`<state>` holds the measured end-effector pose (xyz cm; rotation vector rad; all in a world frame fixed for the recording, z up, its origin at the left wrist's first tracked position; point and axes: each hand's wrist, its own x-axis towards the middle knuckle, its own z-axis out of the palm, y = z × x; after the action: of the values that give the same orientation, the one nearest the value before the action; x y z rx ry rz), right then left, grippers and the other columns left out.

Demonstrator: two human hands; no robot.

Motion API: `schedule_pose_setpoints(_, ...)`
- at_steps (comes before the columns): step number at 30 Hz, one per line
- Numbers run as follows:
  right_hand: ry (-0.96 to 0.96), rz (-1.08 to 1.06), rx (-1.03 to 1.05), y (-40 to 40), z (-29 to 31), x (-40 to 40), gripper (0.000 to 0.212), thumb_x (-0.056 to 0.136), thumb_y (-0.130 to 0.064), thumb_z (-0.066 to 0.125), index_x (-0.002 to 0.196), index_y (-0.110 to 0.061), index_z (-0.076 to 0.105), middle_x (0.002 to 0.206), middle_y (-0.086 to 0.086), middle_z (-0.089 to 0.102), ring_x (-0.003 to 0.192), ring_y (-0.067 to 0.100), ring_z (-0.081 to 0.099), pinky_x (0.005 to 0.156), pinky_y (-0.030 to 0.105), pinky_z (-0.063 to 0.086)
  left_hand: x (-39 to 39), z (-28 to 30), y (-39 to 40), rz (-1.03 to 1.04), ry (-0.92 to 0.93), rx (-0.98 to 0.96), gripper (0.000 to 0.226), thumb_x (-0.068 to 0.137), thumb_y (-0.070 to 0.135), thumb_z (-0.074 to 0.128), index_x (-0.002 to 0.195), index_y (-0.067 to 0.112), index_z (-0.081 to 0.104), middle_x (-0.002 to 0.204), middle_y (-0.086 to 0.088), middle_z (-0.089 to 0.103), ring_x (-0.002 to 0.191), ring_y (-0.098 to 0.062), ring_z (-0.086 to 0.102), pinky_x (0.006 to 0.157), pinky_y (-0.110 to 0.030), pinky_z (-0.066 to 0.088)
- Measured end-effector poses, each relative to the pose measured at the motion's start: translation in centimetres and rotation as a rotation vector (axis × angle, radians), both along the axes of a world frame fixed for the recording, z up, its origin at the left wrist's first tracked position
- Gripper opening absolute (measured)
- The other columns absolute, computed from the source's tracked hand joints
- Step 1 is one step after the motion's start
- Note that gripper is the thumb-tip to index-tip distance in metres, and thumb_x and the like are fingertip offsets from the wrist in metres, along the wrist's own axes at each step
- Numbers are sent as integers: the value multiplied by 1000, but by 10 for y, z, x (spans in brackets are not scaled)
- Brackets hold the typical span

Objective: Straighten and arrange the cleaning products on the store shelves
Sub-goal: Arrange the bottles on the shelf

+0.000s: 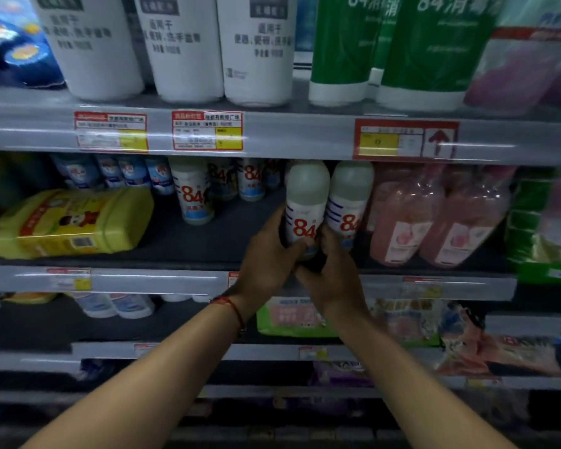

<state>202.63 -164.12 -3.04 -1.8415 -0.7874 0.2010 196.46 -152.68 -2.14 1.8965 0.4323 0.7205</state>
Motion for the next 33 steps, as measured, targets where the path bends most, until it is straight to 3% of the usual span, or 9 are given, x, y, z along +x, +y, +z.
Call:
schedule_pose_setpoints(4,-76,-2,-27,-3,0,-3,69,88,-14,68,149,-24,39,144,-6,43,122,-2,37,104,18,35,-1,-3,-1,5,40,43,66,93,21,74,151,31,43,136,17,63,123,3,60,104,-32,53)
schedule_pose_setpoints(7,-96,17,-79,-9,-2,-5,74,91,-18,67,156,-21,31,152,-9,32,130,-4,30,109,12,31,-9,-4,-4,38,173,201,76,96,33,69,158,34,27,144,11,59,127,-5,58,103,-29,52)
schedule_pose_setpoints(9,-106,52,-144,-17,-2,-11,79,94,-25,66,159,-23,22,163,-7,21,147,8,24,120,31,32,-19,-7,-4,70,294,359,79,97,41,64,162,31,20,153,3,51,134,-16,53,106,-35,49)
schedule_pose_setpoints(13,-366,200,-481,-34,2,-28,89,98,-35,59,161,-26,-3,168,-5,-18,155,17,-13,125,32,-3,-62,-5,-3,144,668,563,69,102,46,53,161,26,25,166,-1,29,148,-26,33,118,-36,28)
schedule_pose_setpoints(15,-477,299,-662,-34,8,-38,89,101,-42,51,159,-27,-14,164,-3,-30,151,20,-26,117,30,-18,-98,-9,0,179,636,691,67,98,49,51,157,19,37,160,-9,42,142,-33,43,118,-45,34)
schedule_pose_setpoints(21,-562,536,-688,10,18,-80,86,100,-46,47,159,-28,-13,165,-5,-27,149,19,-31,121,35,-19,-198,-23,27,321,814,723,77,91,59,44,156,20,35,161,-20,35,146,-45,34,113,-59,36)
schedule_pose_setpoints(27,-648,594,-569,81,29,-162,83,96,-44,58,161,-23,10,170,3,5,156,26,-5,123,36,-7,-292,-21,81,445,864,715,75,95,63,37,155,19,36,162,-23,31,146,-46,32,116,-62,32)
schedule_pose_setpoints(30,-708,626,-542,127,39,-219,84,97,-46,55,161,-24,6,170,3,4,156,25,-5,127,40,0,-353,-15,113,542,852,682,75,95,66,35,156,22,34,164,-21,27,149,-44,28,119,-60,27)
schedule_pose_setpoints(33,-728,666,-520,177,47,-280,86,100,-50,49,160,-27,-7,169,-1,-9,155,21,-13,125,37,-6,-422,-8,149,639,864,649,78,95,68,30,159,24,31,167,-18,21,152,-40,23,121,-56,24)
